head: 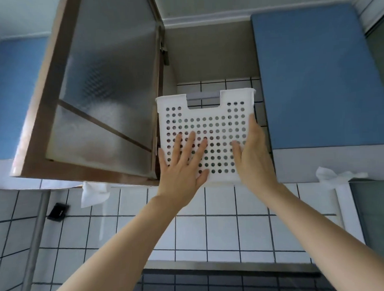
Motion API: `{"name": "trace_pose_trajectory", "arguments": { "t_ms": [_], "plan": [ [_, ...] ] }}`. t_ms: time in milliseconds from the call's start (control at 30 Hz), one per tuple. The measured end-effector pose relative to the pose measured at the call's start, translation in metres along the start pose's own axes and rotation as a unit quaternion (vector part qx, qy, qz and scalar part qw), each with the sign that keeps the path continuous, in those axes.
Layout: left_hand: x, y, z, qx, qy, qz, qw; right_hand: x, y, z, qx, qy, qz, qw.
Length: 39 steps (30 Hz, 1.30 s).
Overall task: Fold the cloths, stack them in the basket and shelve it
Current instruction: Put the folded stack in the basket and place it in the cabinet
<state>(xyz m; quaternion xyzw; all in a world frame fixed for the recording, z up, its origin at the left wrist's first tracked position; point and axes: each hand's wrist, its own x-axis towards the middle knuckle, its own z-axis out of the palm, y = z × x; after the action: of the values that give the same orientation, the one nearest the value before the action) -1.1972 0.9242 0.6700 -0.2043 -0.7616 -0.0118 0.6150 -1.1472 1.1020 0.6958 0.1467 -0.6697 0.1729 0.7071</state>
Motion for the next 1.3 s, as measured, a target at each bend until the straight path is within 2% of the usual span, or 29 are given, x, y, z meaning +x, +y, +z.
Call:
{"name": "trace_pose_trajectory", "arguments": {
  "t_ms": [67, 133, 233, 333, 400, 567, 733, 900, 1100, 1300],
  "plan": [
    [0.005, -0.006, 0.005, -0.034, -0.022, -0.015, 0.999, -0.015, 0.000, 0.008, -0.082, -0.036, -0.021, 0.996],
    [0.005, -0.011, 0.009, -0.080, -0.041, -0.025, 0.996, -0.026, 0.001, 0.013, -0.118, -0.083, -0.017, 0.989],
    [0.001, -0.021, 0.017, -0.175, -0.025, -0.040, 0.984, -0.031, 0.003, 0.014, -0.053, -0.145, 0.023, 0.988],
    [0.000, -0.031, 0.025, -0.302, 0.013, -0.084, 0.950, -0.020, 0.009, 0.010, -0.026, -0.179, 0.032, 0.983],
    [0.002, -0.033, 0.028, -0.324, 0.016, -0.078, 0.943, -0.010, 0.014, 0.011, 0.009, -0.202, 0.042, 0.979],
    [0.017, -0.042, 0.039, -0.218, -0.035, -0.073, 0.972, 0.011, 0.035, 0.027, 0.117, -0.194, 0.082, 0.971],
    [0.018, -0.041, 0.052, -0.083, -0.111, -0.059, 0.989, 0.005, 0.063, 0.050, 0.099, -0.287, 0.107, 0.947],
    [0.017, -0.045, 0.062, -0.060, -0.170, -0.053, 0.982, 0.006, 0.072, 0.067, 0.050, -0.306, 0.122, 0.943],
    [0.018, -0.053, 0.073, 0.031, -0.222, -0.046, 0.973, 0.010, 0.074, 0.091, -0.004, -0.302, 0.133, 0.944],
    [0.023, -0.044, 0.077, 0.018, -0.281, -0.069, 0.957, 0.009, 0.077, 0.096, -0.042, -0.300, 0.133, 0.944]
  ]
}}
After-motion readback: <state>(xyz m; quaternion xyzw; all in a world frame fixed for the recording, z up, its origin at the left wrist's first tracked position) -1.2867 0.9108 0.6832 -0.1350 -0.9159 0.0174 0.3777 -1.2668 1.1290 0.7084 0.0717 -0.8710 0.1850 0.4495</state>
